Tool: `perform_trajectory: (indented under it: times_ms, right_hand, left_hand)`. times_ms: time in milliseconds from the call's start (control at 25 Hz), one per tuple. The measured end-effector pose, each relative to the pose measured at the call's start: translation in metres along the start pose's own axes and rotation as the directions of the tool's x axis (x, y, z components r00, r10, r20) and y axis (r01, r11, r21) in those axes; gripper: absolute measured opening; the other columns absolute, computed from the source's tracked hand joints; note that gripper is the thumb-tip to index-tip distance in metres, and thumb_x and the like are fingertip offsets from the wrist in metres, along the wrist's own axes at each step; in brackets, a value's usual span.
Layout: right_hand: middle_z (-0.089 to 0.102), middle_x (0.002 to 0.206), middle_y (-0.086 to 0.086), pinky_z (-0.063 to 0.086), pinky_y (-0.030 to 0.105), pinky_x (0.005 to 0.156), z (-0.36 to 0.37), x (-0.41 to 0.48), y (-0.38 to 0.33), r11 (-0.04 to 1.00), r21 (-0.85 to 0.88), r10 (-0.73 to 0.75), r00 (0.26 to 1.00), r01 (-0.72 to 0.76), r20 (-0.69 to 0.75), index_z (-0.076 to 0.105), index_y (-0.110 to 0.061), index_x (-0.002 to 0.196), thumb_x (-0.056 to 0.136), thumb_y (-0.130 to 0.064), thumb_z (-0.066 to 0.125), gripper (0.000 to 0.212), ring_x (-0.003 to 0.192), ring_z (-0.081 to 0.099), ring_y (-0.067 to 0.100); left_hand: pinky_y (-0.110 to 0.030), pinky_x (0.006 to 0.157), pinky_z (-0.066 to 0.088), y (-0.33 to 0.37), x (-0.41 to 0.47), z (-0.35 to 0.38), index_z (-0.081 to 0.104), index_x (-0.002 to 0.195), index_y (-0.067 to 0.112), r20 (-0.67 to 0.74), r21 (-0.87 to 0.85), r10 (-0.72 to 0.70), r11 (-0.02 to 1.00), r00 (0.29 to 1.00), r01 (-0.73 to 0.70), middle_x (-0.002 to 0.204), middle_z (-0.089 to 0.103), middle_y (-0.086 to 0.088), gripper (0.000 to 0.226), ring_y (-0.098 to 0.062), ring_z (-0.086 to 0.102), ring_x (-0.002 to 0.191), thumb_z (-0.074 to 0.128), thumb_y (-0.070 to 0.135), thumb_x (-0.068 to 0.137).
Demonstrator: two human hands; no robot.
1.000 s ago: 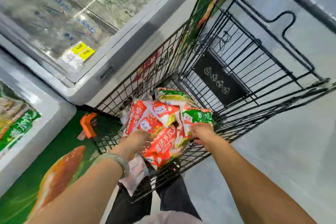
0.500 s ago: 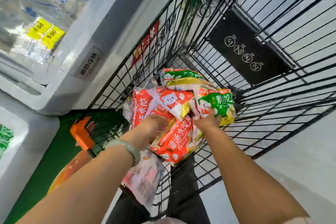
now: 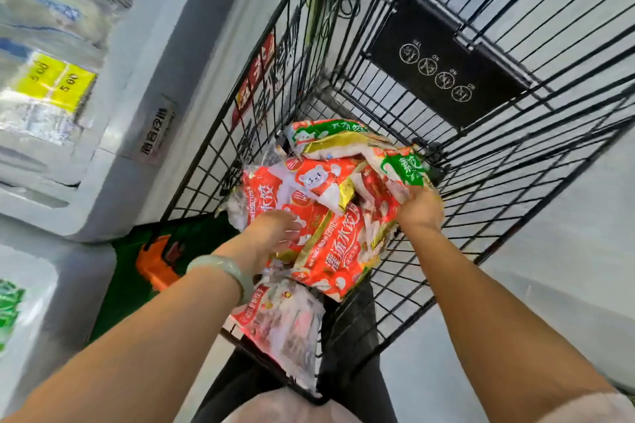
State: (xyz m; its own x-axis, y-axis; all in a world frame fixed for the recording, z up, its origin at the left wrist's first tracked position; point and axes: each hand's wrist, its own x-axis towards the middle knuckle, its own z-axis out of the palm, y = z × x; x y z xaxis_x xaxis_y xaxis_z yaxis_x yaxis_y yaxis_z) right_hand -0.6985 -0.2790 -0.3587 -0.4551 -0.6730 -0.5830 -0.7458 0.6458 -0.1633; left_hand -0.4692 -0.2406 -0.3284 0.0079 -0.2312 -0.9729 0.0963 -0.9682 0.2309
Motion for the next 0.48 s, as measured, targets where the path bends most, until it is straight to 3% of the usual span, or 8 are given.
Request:
perform_trajectory:
  times_ms: [120,240,320,360,480]
  right_hand:
    - [0.067,0.111,0.018,0.049,0.033,0.081,-0.028,-0.027,-0.006,0.998,-0.025,-0.066,0.998,0.065,-0.018,0.065,-0.016,0.115,0.089,-0.017,0.053,0.028,0.104,0.062,0.035]
    - [0.069,0.107,0.017,0.049,0.032,0.079,-0.048,-0.071,-0.020,0.989,0.066,-0.129,0.991,0.130,-0.020,0.064,-0.019,0.118,0.089,-0.014,0.050,0.033,0.101,0.064,0.035]
    - [0.070,0.101,0.013,0.052,0.032,0.078,-0.054,-0.106,-0.033,0.966,0.214,-0.150,0.989,0.148,-0.008,0.065,-0.022,0.115,0.088,-0.012,0.047,0.034,0.095,0.066,0.033]
    - [0.071,0.098,0.011,0.054,0.034,0.076,-0.056,-0.124,-0.038,0.951,0.265,-0.166,0.986,0.157,0.010,0.065,-0.022,0.112,0.086,-0.011,0.046,0.035,0.090,0.067,0.032]
    - [0.072,0.089,0.008,0.059,0.043,0.075,-0.056,-0.166,-0.047,0.918,0.349,-0.238,0.966,0.191,0.098,0.066,-0.026,0.105,0.081,-0.008,0.046,0.036,0.081,0.070,0.030]
  left_hand:
    - [-0.018,0.060,0.036,0.009,-0.026,0.002,0.048,0.104,0.010,0.037,0.035,0.042,0.998,0.998,-0.044,0.081,0.055,-0.002,0.011,-0.012,0.049,0.067,0.037,0.012,0.101]
    - [-0.023,0.073,0.047,0.010,-0.053,0.000,0.051,0.083,0.015,0.077,0.105,0.117,0.987,0.990,-0.124,0.086,0.058,-0.004,0.022,-0.015,0.056,0.078,0.039,0.013,0.100]
    - [-0.032,0.085,0.051,0.008,-0.077,-0.003,0.058,0.098,0.015,0.106,0.131,0.140,0.979,0.985,-0.153,0.109,0.063,-0.006,0.020,-0.021,0.060,0.098,0.040,0.025,0.100]
    - [-0.034,0.084,0.052,0.007,-0.090,-0.004,0.058,0.113,0.012,0.127,0.130,0.143,0.979,0.982,-0.159,0.120,0.060,-0.008,0.030,-0.024,0.059,0.105,0.040,0.032,0.099]
    - [-0.040,0.083,0.053,0.004,-0.125,-0.006,0.040,0.138,0.010,0.133,0.118,0.152,0.979,0.979,-0.168,0.138,0.048,-0.013,0.060,-0.032,0.054,0.118,0.038,0.052,0.095]
